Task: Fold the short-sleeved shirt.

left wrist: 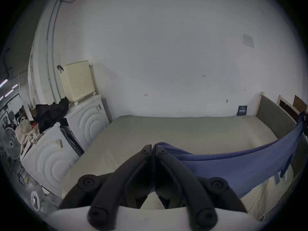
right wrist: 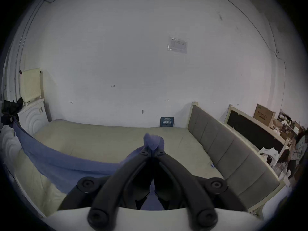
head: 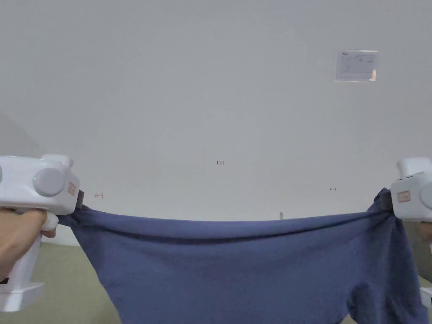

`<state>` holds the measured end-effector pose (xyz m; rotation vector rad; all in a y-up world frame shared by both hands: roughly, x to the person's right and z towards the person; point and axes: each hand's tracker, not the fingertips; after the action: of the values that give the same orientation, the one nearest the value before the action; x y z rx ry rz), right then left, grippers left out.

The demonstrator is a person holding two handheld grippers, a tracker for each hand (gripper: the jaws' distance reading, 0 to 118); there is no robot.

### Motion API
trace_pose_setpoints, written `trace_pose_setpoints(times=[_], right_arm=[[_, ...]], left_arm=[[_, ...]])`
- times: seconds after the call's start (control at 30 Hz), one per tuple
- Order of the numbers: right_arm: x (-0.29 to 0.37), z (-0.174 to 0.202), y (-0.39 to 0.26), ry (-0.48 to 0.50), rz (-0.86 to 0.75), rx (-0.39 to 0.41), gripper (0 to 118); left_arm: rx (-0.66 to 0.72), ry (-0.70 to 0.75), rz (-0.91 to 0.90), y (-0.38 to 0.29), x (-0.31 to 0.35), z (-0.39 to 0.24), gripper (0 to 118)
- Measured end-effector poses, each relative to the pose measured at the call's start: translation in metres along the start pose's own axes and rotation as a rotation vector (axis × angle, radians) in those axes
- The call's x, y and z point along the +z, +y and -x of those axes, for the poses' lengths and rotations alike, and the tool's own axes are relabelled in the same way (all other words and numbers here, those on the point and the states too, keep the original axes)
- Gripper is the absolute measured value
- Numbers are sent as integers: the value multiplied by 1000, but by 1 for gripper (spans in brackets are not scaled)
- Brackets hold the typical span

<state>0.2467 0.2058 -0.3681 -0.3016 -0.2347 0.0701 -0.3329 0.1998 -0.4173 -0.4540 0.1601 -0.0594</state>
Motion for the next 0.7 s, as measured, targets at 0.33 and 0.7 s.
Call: trace_pose_setpoints(times=[0.33,0.7], right_arm=[[-79,12,28,-31,2,24,1],[-169,25,3,-36,46,-23,1]], left_arm=[[-74,66,-17,40,-74,-43,3],[-44,104,-29,35,-155,-60,3]])
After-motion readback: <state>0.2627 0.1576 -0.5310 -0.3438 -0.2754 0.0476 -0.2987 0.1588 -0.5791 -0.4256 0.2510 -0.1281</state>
